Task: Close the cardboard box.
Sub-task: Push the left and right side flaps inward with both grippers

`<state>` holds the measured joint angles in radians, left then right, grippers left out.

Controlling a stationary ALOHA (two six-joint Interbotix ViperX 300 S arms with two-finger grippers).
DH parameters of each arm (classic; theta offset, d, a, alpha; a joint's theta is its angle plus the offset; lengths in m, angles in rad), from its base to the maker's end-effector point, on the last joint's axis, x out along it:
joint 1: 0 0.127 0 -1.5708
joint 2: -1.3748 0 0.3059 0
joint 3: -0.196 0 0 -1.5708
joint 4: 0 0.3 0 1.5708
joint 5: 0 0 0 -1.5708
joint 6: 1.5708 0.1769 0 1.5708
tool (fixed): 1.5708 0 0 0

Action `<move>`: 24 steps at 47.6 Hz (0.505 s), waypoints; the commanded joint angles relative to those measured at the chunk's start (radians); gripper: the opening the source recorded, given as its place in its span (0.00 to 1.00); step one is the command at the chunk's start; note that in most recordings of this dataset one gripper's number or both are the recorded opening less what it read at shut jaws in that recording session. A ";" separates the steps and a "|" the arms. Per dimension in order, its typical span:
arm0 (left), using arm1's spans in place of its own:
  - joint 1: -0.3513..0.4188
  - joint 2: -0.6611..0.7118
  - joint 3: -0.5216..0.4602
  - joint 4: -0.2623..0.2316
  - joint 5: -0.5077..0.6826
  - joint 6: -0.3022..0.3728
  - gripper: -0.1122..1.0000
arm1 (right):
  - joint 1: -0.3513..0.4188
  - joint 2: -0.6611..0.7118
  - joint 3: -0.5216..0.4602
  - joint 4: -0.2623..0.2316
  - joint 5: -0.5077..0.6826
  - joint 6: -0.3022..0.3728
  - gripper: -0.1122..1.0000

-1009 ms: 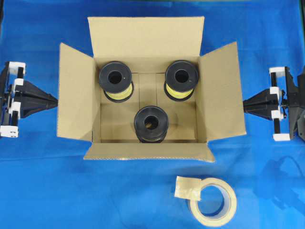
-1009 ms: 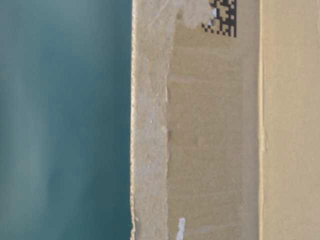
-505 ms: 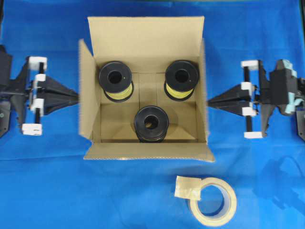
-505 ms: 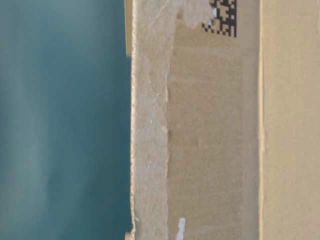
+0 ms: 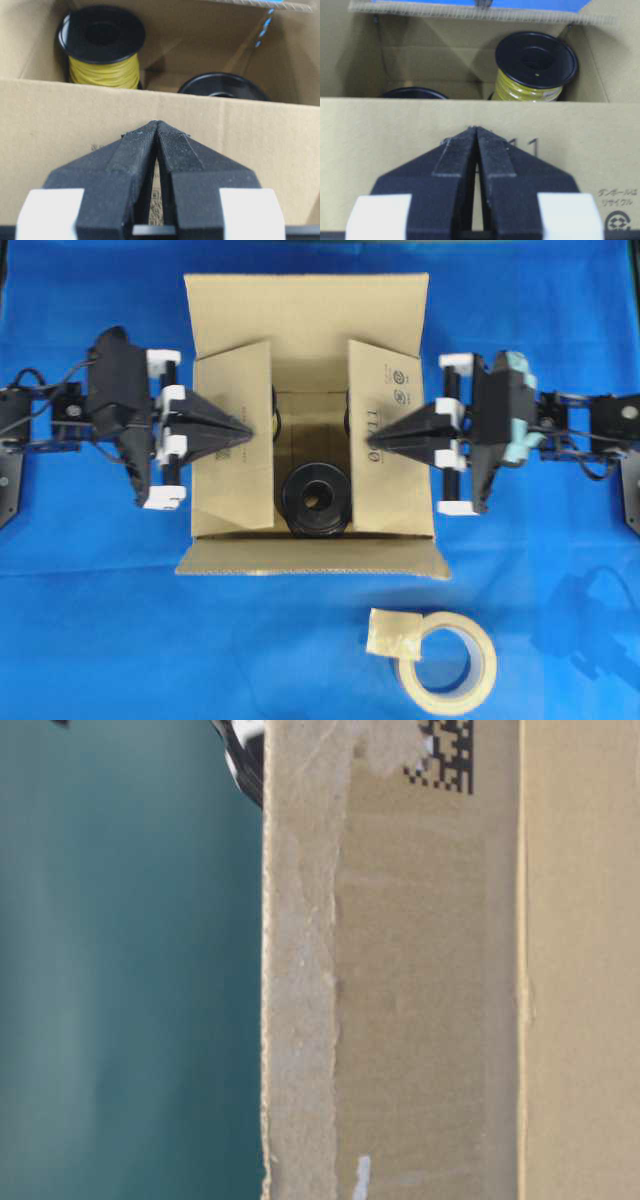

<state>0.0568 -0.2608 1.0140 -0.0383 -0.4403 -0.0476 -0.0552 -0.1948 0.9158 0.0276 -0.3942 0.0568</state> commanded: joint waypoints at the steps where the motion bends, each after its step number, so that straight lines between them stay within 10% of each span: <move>1: 0.005 0.038 -0.038 0.000 -0.009 0.002 0.10 | -0.014 0.038 -0.035 0.005 -0.018 -0.002 0.10; 24: 0.014 0.164 -0.071 -0.002 -0.032 -0.005 0.10 | -0.018 0.132 -0.034 0.035 -0.071 0.003 0.10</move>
<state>0.0614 -0.0936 0.9649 -0.0368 -0.4602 -0.0522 -0.0706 -0.0537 0.8958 0.0598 -0.4541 0.0583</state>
